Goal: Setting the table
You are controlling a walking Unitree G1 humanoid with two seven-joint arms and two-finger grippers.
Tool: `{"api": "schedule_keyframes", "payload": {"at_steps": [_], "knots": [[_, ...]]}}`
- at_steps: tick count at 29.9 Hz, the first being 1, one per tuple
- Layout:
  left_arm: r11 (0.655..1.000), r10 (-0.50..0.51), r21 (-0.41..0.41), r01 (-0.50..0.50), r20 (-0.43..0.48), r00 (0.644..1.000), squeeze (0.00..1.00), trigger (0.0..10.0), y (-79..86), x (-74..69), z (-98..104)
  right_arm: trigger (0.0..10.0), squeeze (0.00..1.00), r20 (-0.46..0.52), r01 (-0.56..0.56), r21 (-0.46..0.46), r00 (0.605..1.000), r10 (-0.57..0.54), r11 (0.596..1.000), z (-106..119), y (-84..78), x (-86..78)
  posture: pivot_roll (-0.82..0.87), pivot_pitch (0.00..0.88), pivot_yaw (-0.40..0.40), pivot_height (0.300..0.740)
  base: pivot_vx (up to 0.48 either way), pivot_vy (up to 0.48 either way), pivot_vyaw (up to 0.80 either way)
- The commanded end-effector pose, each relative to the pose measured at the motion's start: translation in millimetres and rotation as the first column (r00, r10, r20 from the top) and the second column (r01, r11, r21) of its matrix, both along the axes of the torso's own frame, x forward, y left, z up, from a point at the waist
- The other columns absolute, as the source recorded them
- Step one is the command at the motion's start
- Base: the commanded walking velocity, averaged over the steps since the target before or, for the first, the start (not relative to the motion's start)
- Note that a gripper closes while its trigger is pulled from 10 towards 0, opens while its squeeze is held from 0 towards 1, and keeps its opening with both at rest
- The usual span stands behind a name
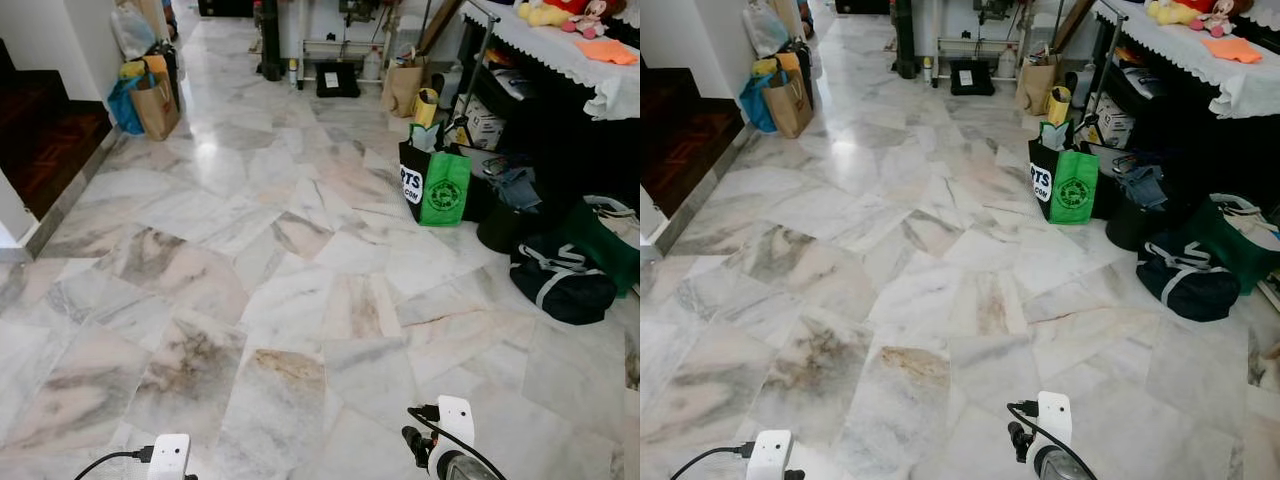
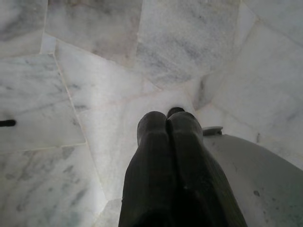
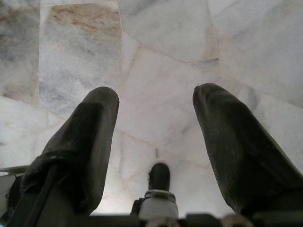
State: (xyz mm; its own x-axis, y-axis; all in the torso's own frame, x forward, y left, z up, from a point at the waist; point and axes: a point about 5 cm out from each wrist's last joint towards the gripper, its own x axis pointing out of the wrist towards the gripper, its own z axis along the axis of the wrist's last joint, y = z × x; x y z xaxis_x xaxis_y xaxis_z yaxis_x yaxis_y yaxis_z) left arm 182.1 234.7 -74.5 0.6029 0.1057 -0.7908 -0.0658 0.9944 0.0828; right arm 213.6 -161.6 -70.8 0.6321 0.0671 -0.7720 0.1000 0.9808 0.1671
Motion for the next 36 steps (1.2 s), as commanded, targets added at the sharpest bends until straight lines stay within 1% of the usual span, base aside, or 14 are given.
{"api": "schedule_keyframes", "payload": {"at_steps": [1,4,7,9,10,12,18,23,28,30,33,36], "knots": [[1.0,0.002,0.0,-0.002,-0.029,1.0,0.0,10.0,2.2,-3.7,-1.8,10.0,0.0,0.007,0.013,0.004,1.0,-0.013,1.0,0.7,-0.1,1.1,0.03,0.0,-0.025,0.74,0.0,0.0,0.0],[1.0,0.017,-0.001,-0.017,-0.025,1.0,0.0,10.0,4.0,-4.2,-1.5,10.0,0.0,0.004,0.013,-0.003,1.0,-0.013,1.0,0.3,-0.5,0.4,0.05,0.0,-0.029,0.74,0.0,0.0,0.0],[1.0,0.031,0.003,-0.031,-0.026,0.999,0.0,10.0,11.2,-8.3,-1.2,10.0,0.0,-0.012,-0.008,-0.011,1.0,0.008,1.0,-1.3,0.4,-2.1,0.05,0.0,-0.032,0.74,0.0,0.0,-0.54],[0.999,0.036,0.005,-0.036,-0.03,0.999,0.0,10.0,14.4,-10.2,-1.2,10.0,0.0,-0.014,-0.012,-0.009,1.0,0.012,1.0,-1.6,1.2,-2.5,0.05,0.0,-0.032,0.74,0.0,0.0,-0.76],[0.999,0.044,0.011,-0.044,-0.04,0.998,0.0,10.0,20.6,-14.4,-1.1,10.0,0.0,-0.014,-0.011,-0.005,1.0,0.011,1.0,-1.8,2.0,-2.8,0.06,0.0,-0.031,0.74,0.0,0.0,-0.76],[0.998,0.056,0.016,-0.055,-0.048,0.997,0.0,10.0,27.5,-18.8,-0.8,10.0,0.0,-0.016,-0.011,-0.001,1.0,0.011,1.0,-2.3,3.1,-3.6,0.06,0.0,-0.032,0.74,0.0,0.0,-0.75],[0.998,0.067,0.021,-0.066,-0.05,0.997,0.0,10.0,33.0,-20.2,0.4,10.0,0.0,-0.021,-0.022,0.0,1.0,0.022,1.0,-3.1,5.3,-4.7,0.07,0.0,-0.03,0.74,0.0,0.0,-0.75],[0.998,0.057,0.022,-0.056,-0.056,0.997,0.0,10.0,31.7,-19.1,0.3,10.0,0.0,-0.029,-0.023,0.004,0.999,0.023,1.0,-4.4,6.6,-7.0,0.07,0.0,-0.025,0.74,0.0,0.0,-0.75],[0.999,0.034,0.02,-0.033,-0.064,0.997,0.0,10.0,23.2,-16.4,-1.6,10.0,0.0,-0.034,-0.026,0.004,0.999,0.026,1.0,-5.8,7.0,-9.5,0.07,0.0,-0.02,0.74,0.0,0.0,-0.75],[0.999,0.003,0.045,0.0,-0.073,0.997,0.0,10.0,15.7,-18.2,-4.7,10.0,0.0,-0.039,-0.023,0.008,0.999,0.023,1.0,-6.6,7.4,-11.0,0.07,0.0,-0.016,0.74,0.0,-0.431,-0.75],[0.999,0.007,0.038,-0.004,-0.076,0.997,0.0,10.0,13.2,-19.8,-6.1,10.0,0.0,-0.04,-0.022,0.008,0.999,0.022,1.0,-6.9,7.6,-11.5,0.06,0.0,-0.014,0.74,0.0,-0.472,-0.76],[1.0,0.013,0.017,-0.011,-0.082,0.997,0.0,10.0,10.5,-21.8,-7.8,10.0,0.0,-0.041,-0.021,0.008,0.999,0.022,1.0,-7.3,8.1,-12.3,0.06,0.0,-0.011,0.74,0.0,0.0,-0.75]]}}
